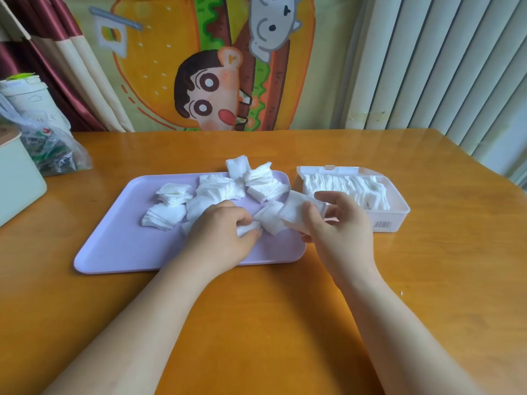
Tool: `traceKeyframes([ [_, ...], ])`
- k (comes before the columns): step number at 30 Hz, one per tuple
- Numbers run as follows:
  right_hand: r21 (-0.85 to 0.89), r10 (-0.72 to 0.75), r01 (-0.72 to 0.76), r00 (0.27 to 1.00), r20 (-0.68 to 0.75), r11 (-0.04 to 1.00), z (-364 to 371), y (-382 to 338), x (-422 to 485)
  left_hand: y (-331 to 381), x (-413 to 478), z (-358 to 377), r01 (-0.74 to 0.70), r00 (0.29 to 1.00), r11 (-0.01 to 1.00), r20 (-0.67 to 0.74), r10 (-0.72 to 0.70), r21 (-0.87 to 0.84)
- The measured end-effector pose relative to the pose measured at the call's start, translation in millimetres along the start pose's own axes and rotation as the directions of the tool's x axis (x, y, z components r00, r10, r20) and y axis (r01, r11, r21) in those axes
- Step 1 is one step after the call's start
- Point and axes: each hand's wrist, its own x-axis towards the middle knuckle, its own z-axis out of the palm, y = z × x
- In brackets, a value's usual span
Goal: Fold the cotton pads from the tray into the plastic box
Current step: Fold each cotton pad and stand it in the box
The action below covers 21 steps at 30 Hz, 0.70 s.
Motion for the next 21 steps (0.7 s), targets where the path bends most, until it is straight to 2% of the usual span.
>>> traceKeyframes([
  [3,-0.035,-0.038,0.036,0.998,-0.051,0.999,3,4,-1,3,-2,5,-0.049,0.999,0.996,0.008,0.049,0.072],
  [7,0.038,-0.069,0.076,0.985,-0.158,0.996,2,3,0,9,0,4,-0.125,0.982,0.980,-0.120,0.145,0.154],
  [11,0.035,-0.067,0.072,0.990,-0.128,0.997,5,5,-1,9,2,1,-0.059,0.997,0.948,-0.022,0.070,0.312],
  [16,0.018,-0.048,0.048,0.998,-0.044,0.999,11,7,-4,1,0,-6,-0.011,0.996,1.000,0.093,0.010,0.007],
  [19,0.024,-0.047,0.048,0.998,-0.028,0.999,12,11,-3,3,0,-8,0.017,0.987,0.995,0.158,-0.002,-0.095],
  [21,0.010,-0.061,0.062,0.998,-0.027,0.998,11,11,-3,1,-1,-9,0.007,0.972,0.996,0.234,0.014,-0.092],
])
